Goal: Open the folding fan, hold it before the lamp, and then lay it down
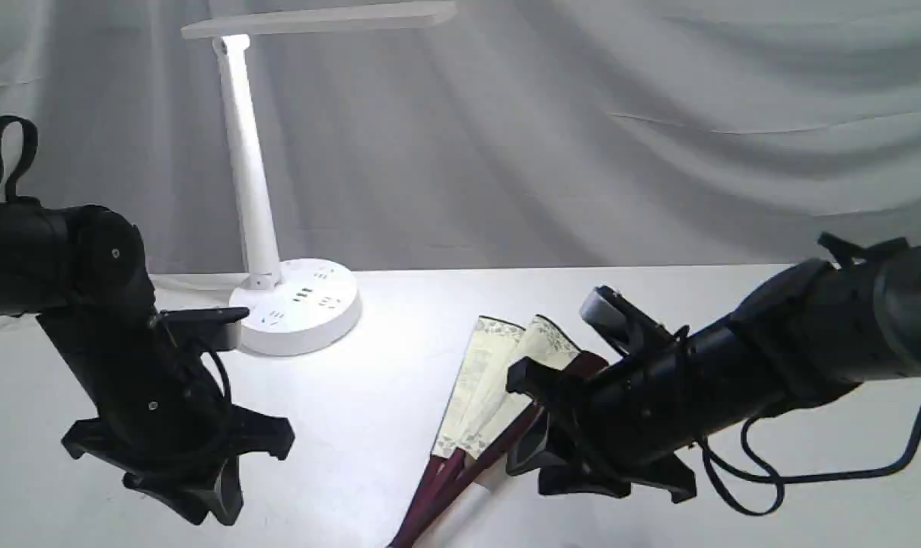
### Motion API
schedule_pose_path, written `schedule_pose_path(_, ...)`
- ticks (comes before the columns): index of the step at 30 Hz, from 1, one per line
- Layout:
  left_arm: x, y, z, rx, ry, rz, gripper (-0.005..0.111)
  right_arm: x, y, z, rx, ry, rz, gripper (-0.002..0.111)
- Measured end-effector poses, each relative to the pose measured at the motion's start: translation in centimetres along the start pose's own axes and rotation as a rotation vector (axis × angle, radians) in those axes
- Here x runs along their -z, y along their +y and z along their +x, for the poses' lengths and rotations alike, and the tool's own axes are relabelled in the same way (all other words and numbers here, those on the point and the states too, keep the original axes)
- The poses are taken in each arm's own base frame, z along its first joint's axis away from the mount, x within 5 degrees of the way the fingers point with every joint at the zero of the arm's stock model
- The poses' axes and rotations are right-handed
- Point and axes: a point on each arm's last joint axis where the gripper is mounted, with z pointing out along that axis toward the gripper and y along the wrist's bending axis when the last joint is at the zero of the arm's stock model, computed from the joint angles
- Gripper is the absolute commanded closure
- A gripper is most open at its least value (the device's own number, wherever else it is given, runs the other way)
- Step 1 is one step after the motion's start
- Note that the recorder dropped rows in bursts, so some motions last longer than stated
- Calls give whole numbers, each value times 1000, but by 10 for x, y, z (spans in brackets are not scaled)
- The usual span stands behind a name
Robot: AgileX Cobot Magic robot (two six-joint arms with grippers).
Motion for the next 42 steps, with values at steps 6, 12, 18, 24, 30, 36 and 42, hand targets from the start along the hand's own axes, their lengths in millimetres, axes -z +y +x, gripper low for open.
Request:
schedule_pose_path(6, -1, 0, 4, 12, 25, 0, 82, -3, -7, -1, -140, -120, -34, 61)
schedule_pose_path(12, -2, 0, 4, 13, 29, 0, 82, -2, -5, -9, -225, -204, -63, 62)
schedule_pose_path(18, -2, 0, 3, 14, 21, 0, 82, -10, 3, -6, -259, -247, -58, 62)
schedule_pose_path(24, -2, 0, 3, 16, 17, 0, 82, -32, -5, 1, -307, -209, -49, 62)
schedule_pose_path(30, -2, 0, 3, 16, 17, 0, 82, -44, -15, 6, -344, -169, -46, 62)
schedule_pose_path(36, -2, 0, 3, 16, 15, -1, 82, -47, -12, 1, -339, -167, -64, 62)
schedule_pose_path(42, -2, 0, 3, 16, 13, -1, 82, -46, -2, -12, -334, -197, -94, 62)
